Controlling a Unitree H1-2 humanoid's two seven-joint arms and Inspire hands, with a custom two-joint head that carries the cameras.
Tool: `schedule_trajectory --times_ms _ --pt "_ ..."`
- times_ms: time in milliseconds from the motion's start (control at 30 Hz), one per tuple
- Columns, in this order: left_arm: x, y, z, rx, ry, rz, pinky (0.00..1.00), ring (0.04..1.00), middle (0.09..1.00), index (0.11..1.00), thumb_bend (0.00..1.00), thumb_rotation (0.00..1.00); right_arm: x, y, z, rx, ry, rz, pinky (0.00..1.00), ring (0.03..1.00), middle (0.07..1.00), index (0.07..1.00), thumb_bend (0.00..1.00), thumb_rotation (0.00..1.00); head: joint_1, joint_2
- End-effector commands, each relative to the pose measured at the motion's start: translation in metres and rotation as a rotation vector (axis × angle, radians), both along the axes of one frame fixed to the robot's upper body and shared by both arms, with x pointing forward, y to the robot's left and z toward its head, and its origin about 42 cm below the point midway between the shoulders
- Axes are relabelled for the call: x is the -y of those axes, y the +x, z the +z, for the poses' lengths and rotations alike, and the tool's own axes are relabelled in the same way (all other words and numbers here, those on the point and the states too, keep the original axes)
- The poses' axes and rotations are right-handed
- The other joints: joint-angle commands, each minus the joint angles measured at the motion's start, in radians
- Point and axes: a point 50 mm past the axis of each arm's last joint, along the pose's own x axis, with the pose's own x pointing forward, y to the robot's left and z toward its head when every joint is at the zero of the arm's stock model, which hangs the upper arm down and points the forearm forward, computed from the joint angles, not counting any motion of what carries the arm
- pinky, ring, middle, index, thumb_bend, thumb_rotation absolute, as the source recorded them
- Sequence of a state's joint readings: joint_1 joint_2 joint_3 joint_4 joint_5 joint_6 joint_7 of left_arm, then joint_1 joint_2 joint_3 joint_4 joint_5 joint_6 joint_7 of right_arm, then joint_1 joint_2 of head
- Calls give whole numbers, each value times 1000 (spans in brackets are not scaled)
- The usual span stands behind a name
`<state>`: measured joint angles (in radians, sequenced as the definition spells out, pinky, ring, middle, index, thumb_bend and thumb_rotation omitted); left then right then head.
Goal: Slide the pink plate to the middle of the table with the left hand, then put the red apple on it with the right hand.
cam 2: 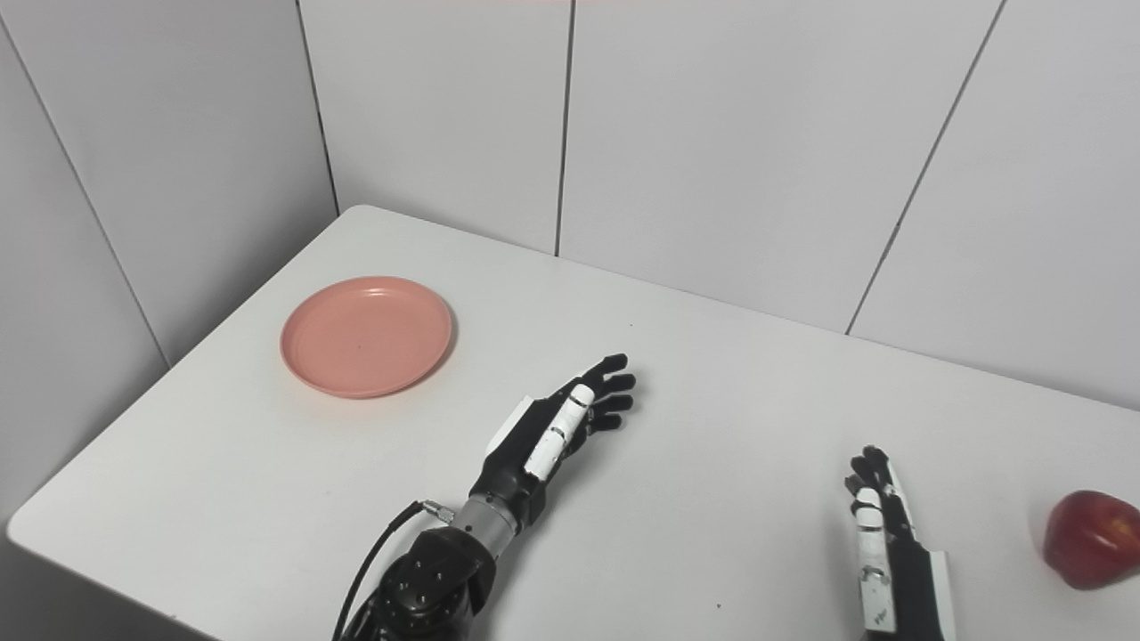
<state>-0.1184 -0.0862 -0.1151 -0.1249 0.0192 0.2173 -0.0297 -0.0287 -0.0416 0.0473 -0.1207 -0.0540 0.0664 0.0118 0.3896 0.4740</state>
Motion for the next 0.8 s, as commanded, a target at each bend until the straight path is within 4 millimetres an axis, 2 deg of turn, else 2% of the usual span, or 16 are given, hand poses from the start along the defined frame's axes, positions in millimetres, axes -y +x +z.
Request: schedule_trajectory --times_ms 0,133,333,500,767 --pt "3 11 29 87 -38 -23 866 867 886 866 442 980 -4 6 19 82 12 11 963 925 926 932 55 1000 4 -1" --pt "-4 16 41 127 -40 -23 869 861 883 862 440 944 -4 6 19 81 1 10 956 924 927 931 54 1000 11 -5" --pt "-19 22 59 159 -32 -32 853 856 876 852 457 994 -4 6 20 81 8 11 941 927 930 934 54 1000 17 -8" --pt "-33 27 75 185 -47 -35 843 848 871 848 473 979 -4 7 20 73 17 11 954 936 936 940 54 1000 24 -9" --pt "-62 40 104 243 -86 17 847 855 873 851 468 954 -3 7 22 75 6 9 969 934 933 939 42 1000 30 -12"
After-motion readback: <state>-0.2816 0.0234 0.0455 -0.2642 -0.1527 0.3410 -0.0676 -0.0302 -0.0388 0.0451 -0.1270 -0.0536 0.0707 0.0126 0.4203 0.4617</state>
